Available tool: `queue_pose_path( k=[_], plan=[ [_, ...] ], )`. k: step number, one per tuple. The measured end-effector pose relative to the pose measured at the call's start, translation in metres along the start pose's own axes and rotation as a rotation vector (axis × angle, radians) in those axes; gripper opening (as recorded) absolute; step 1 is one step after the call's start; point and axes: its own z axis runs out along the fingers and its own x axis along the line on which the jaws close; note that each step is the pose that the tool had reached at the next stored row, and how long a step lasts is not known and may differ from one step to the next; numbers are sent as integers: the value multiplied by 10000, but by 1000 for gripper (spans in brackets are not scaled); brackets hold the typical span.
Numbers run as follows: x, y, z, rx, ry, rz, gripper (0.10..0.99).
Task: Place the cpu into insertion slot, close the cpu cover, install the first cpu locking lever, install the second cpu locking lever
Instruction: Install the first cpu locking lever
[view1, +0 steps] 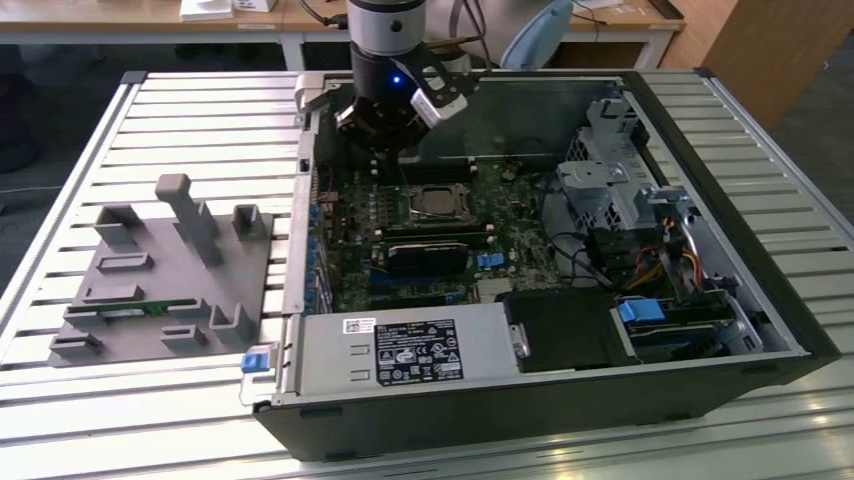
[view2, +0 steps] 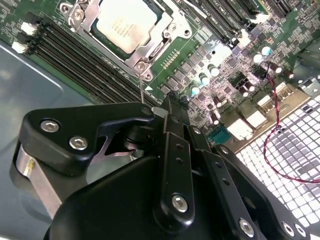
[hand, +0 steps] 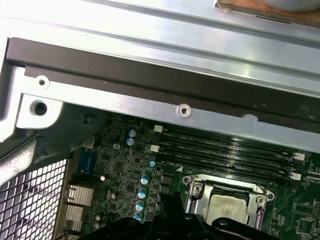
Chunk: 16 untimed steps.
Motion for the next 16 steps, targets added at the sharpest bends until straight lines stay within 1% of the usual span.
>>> queue_pose_path(
  k=[8,16],
  plan=[
    [10,5,0,-1,0,3,106],
    [2,44,-5,0,1,5,106]
  ],
)
